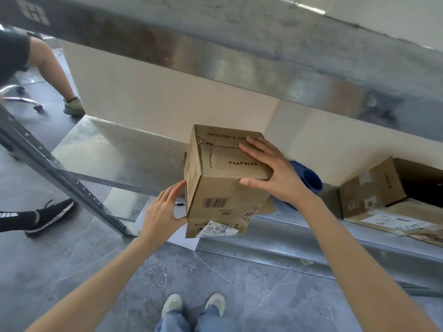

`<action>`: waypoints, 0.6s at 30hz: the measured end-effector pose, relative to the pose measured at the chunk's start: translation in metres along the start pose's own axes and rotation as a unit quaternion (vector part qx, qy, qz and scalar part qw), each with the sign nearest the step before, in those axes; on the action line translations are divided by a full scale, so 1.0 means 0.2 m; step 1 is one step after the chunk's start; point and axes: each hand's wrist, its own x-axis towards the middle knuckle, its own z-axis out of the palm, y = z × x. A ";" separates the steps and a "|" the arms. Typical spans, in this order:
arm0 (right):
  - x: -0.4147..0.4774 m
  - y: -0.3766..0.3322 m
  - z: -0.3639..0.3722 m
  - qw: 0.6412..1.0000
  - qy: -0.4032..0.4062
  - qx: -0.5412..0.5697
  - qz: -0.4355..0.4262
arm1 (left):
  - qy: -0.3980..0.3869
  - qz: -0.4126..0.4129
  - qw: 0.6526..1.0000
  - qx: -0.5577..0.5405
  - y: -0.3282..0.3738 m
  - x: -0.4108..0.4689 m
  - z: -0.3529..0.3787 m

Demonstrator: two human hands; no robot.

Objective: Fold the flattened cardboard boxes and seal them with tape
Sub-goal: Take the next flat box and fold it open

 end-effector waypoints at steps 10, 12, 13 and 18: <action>0.03 0.01 -0.07 0.999 -0.004 0.033 0.015 | -0.012 0.030 0.999 -0.032 0.00 -0.05 0.00; 0.04 0.01 -0.08 0.999 -0.010 0.034 0.017 | -0.001 0.009 0.999 -0.049 0.03 -0.07 0.02; 0.04 0.01 -0.08 0.999 -0.011 0.035 0.016 | 0.005 -0.004 0.998 -0.061 0.04 -0.07 0.03; 0.03 0.02 -0.09 0.999 -0.018 0.036 0.012 | 0.010 -0.036 0.992 -0.119 0.08 -0.10 0.06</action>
